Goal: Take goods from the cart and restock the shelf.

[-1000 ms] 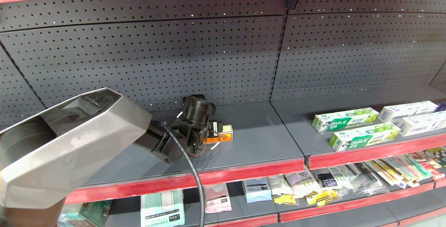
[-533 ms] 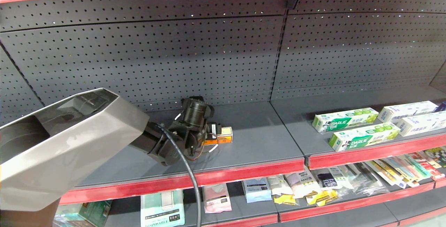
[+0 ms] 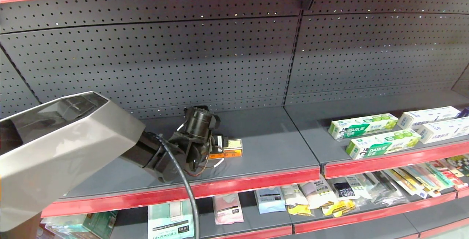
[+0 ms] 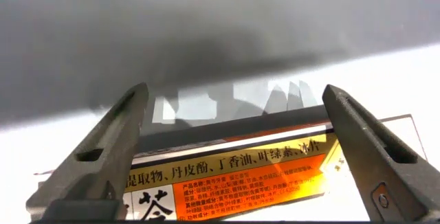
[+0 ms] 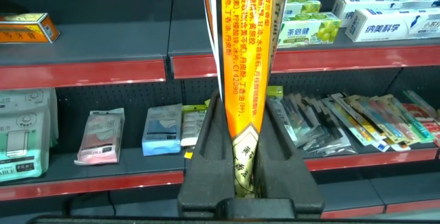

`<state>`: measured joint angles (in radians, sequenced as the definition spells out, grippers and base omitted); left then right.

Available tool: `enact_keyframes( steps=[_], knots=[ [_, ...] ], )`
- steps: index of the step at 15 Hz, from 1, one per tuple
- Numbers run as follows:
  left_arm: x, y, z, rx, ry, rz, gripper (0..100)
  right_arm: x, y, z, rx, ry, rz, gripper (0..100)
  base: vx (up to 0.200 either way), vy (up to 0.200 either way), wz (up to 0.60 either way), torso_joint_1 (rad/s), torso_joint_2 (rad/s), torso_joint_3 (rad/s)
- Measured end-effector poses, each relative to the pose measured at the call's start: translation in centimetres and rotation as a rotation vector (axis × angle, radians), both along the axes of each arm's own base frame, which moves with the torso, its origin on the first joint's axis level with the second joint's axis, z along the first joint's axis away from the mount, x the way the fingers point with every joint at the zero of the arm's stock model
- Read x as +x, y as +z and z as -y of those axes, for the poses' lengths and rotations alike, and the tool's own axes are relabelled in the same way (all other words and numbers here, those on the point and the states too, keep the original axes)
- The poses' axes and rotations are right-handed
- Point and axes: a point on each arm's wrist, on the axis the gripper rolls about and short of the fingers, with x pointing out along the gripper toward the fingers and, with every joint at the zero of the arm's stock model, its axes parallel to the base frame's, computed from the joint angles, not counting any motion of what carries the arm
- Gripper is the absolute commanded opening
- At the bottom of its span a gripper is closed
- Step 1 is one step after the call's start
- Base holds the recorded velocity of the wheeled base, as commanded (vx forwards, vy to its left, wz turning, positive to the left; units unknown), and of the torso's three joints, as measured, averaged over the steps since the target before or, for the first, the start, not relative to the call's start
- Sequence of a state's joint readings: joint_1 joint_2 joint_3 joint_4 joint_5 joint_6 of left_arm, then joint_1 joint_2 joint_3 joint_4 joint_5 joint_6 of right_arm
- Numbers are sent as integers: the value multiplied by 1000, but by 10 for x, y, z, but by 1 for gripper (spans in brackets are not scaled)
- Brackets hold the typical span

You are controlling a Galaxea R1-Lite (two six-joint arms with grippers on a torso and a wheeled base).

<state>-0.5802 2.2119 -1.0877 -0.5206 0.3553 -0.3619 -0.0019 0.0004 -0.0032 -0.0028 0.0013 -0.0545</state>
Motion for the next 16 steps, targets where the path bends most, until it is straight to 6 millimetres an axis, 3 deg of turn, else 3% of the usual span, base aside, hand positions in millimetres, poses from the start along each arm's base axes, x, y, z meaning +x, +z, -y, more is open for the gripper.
enact_keyframes(
  steps=[16],
  knots=[
    [-27, 6, -7, -20, -6, -27, 100, 0, 0, 0, 0, 1, 0, 0, 0, 0, 0, 0, 0, 0]
  ],
)
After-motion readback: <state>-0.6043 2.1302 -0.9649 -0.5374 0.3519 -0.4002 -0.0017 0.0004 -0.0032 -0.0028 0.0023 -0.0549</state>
